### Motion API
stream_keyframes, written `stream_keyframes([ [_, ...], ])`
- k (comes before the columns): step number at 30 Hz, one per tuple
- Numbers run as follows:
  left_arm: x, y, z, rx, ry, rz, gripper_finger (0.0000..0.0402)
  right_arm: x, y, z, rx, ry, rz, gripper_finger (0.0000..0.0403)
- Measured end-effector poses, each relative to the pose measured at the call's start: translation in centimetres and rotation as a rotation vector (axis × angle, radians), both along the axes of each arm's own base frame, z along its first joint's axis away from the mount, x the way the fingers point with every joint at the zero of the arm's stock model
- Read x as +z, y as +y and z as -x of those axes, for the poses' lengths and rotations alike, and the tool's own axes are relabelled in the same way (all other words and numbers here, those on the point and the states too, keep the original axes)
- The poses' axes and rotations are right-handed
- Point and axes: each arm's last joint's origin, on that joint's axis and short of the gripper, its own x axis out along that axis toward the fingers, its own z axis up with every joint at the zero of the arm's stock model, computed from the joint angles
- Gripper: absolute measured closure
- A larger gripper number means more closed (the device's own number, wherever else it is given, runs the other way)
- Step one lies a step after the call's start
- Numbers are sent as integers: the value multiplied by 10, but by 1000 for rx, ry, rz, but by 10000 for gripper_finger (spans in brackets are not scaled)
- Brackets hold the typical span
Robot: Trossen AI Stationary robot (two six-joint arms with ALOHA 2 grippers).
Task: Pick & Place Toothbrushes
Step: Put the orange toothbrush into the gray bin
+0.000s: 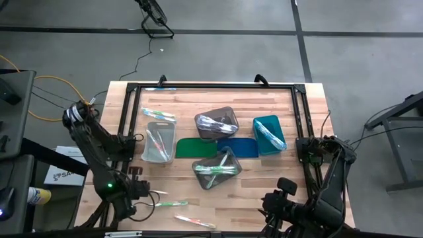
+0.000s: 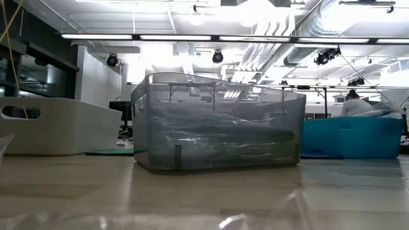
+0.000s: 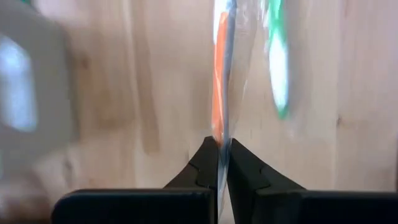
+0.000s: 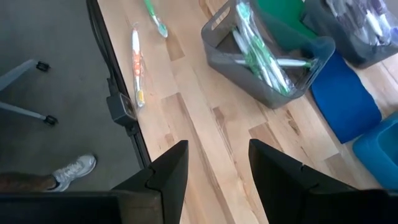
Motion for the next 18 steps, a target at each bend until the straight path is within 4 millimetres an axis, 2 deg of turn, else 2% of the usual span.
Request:
stream_keyframes([
  [5, 35, 13, -14, 40, -134, -63, 397, 0, 0, 0, -2, -8, 5, 241],
  [8, 53, 25, -26, -5, -146, -146, 397, 0, 0, 0, -2, -9, 3, 241],
  [13, 75, 53, -52, -213, -86, -274, 397, 0, 0, -1, -6, -14, -3, 241],
  [18, 79, 85, -71, -492, 37, -388, 397, 1, 0, -2, -22, -54, 18, 241],
])
